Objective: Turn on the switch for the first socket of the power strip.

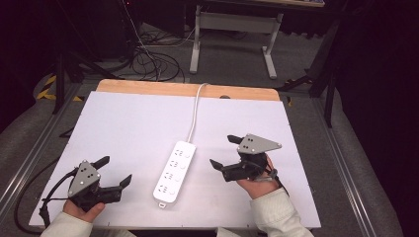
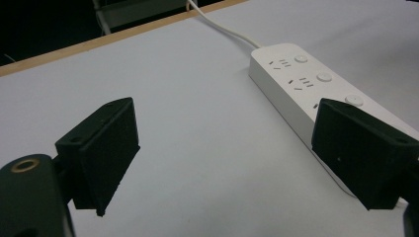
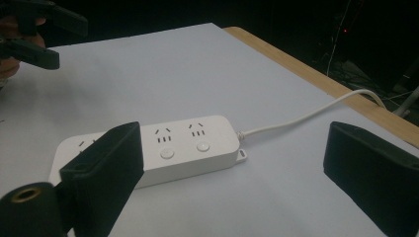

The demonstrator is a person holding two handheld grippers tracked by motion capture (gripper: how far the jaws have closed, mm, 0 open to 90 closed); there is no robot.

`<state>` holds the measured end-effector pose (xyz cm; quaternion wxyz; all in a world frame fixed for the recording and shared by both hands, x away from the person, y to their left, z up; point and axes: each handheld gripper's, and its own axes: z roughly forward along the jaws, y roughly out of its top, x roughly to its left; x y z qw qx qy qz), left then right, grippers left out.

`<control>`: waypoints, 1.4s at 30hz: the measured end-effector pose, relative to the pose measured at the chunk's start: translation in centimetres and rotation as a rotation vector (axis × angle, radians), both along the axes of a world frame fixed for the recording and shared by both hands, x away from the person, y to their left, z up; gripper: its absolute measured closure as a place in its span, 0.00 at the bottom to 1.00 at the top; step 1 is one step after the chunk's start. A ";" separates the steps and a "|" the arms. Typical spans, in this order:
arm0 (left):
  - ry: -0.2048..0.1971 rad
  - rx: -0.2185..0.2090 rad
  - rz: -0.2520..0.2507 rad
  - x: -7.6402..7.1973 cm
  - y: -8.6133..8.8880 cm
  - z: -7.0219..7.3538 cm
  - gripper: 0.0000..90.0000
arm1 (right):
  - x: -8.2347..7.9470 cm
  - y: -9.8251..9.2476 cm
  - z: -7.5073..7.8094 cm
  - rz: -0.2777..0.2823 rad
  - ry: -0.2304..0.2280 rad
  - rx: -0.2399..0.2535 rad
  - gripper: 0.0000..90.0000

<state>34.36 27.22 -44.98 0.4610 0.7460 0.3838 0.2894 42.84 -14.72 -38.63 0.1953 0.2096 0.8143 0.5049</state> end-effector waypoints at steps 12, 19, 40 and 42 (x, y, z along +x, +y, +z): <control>-0.002 -0.002 -0.002 -0.2 0.0 0.1 0.13 | -1.0 -3.9 -1.6 -0.018 0.023 0.051 0.03; -0.010 0.000 -0.006 -0.3 0.0 0.1 0.12 | -1.4 -5.1 -3.3 -0.024 0.046 0.045 0.02; -0.016 0.000 -0.005 -0.8 0.2 0.3 0.12 | -2.2 -7.5 -7.3 -0.063 0.076 0.003 0.00; -0.017 0.000 -0.007 -0.7 0.1 0.3 0.12 | -2.1 -7.7 -7.8 -0.065 0.089 -0.007 0.00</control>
